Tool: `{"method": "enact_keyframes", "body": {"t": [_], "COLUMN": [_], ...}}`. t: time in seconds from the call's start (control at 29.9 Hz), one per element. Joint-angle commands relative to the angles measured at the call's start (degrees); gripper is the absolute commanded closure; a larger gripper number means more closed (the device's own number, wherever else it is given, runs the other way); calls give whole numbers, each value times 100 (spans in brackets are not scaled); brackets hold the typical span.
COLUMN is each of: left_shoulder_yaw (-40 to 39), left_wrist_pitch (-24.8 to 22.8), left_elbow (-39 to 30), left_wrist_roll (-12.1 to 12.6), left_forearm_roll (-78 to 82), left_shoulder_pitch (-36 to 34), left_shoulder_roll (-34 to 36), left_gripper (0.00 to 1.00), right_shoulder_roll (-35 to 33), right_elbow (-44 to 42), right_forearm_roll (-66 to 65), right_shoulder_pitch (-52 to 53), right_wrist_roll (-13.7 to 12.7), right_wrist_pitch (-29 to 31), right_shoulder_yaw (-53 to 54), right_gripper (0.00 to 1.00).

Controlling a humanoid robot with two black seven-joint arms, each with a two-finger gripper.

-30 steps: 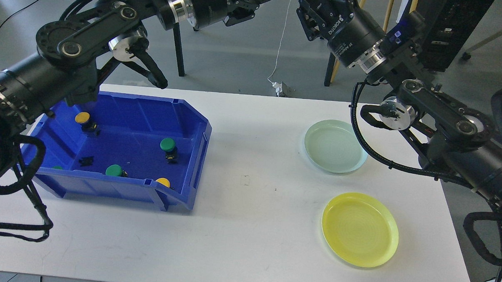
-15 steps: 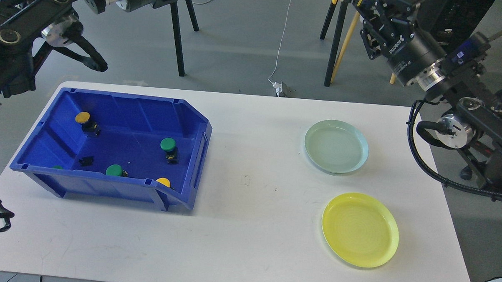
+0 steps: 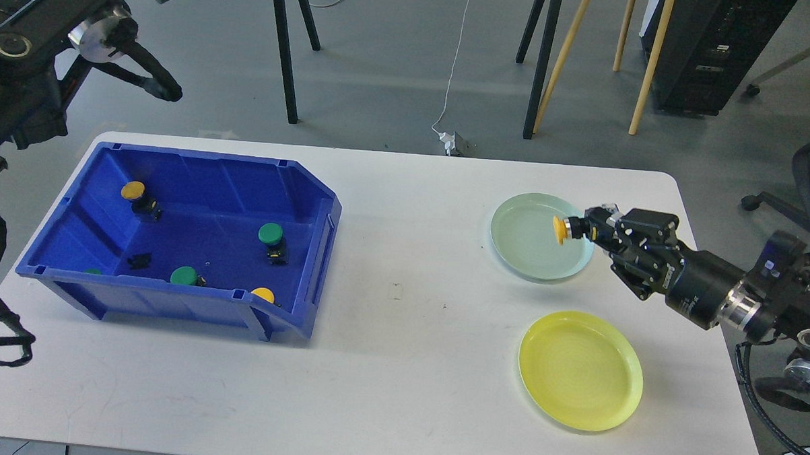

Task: Pass button and place on color plate
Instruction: 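Lower the button onto the yellow plate with the right gripper and release, then withdraw the right gripper and move the left gripper to the bin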

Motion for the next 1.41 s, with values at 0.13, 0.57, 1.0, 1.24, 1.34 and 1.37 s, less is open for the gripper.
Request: {"method": "enact_keyframes", "body": {"t": [0.13, 0.57, 1.0, 1.24, 1.34, 1.37], "left_shoulder_yaw": [23, 111, 138, 347, 743, 892], "left_wrist_pitch": [0, 0, 0, 0, 0, 0], "left_elbow": [8, 0, -79, -851, -1352, -1589], "left_wrist_roll": [44, 35, 53, 325, 396, 396], "left_forearm_roll": [23, 50, 357, 770, 964, 1007], "left_shoulder_pitch": [-147, -86, 37, 292, 301, 301], "left_shoulder_roll": [-14, -31, -49, 574, 987, 1188], "left_gripper": [1, 1, 1, 1, 1, 1], "right_shoulder_roll": [-224, -21, -83, -276, -259, -233], "right_elbow": [-92, -190, -111, -84, -128, -137], "right_forearm_roll": [-187, -214, -144, 250, 567, 612], "right_shoulder_pitch": [-750, -742, -663, -654, -610, -549], "right_wrist_roll": [0, 0, 0, 0, 0, 0], "right_wrist_pitch": [10, -78, -17, 27, 27, 27], "right_shoulder_yaw": [-240, -566, -469, 645, 1304, 1498], "right_gripper": [81, 38, 24, 15, 7, 6]}}
